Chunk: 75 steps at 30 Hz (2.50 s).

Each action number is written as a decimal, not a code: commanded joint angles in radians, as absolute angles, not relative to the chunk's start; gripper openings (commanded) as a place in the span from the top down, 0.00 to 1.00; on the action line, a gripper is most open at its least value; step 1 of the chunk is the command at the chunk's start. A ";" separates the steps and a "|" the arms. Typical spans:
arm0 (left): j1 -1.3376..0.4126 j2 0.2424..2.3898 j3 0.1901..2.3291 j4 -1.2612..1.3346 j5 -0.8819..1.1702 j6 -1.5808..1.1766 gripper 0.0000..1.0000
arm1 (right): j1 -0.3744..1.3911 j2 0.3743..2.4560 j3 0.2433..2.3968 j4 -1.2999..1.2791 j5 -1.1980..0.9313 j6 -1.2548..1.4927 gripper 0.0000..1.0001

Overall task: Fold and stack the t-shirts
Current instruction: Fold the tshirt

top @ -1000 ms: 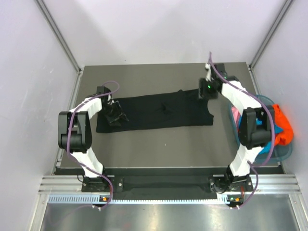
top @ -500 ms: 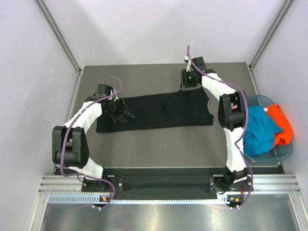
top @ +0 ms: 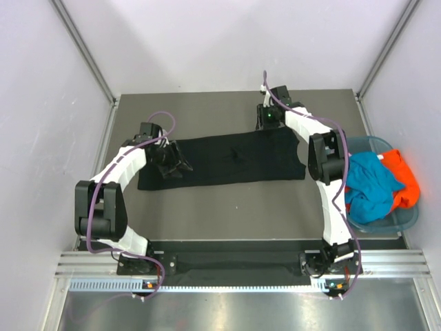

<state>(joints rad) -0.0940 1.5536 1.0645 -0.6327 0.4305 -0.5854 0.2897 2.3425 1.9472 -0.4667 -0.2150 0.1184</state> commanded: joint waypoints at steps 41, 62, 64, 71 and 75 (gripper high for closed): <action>-0.095 1.555 1.043 -0.617 0.474 -0.581 0.44 | 0.291 2.402 2.042 -0.460 -0.244 0.089 0.66; -0.095 1.554 1.049 -0.620 0.476 -0.578 0.44 | 0.285 2.418 2.042 -0.477 -0.216 0.098 0.92; -0.095 1.554 1.049 -0.621 0.477 -0.577 0.44 | 0.284 2.414 2.045 -0.476 -0.207 0.101 1.00; -0.095 1.551 1.051 -0.620 0.474 -0.578 0.44 | 0.276 2.359 2.049 -0.483 -0.124 0.127 1.00; -0.095 1.552 1.049 -0.617 0.476 -0.580 0.44 | 0.275 2.306 2.025 -0.480 -0.090 0.140 1.00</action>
<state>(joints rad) -0.0944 1.5585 1.0508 -0.6300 0.4568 -0.5850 0.2840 2.4100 2.0323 -0.4965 -0.1413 0.1268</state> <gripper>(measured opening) 0.560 0.008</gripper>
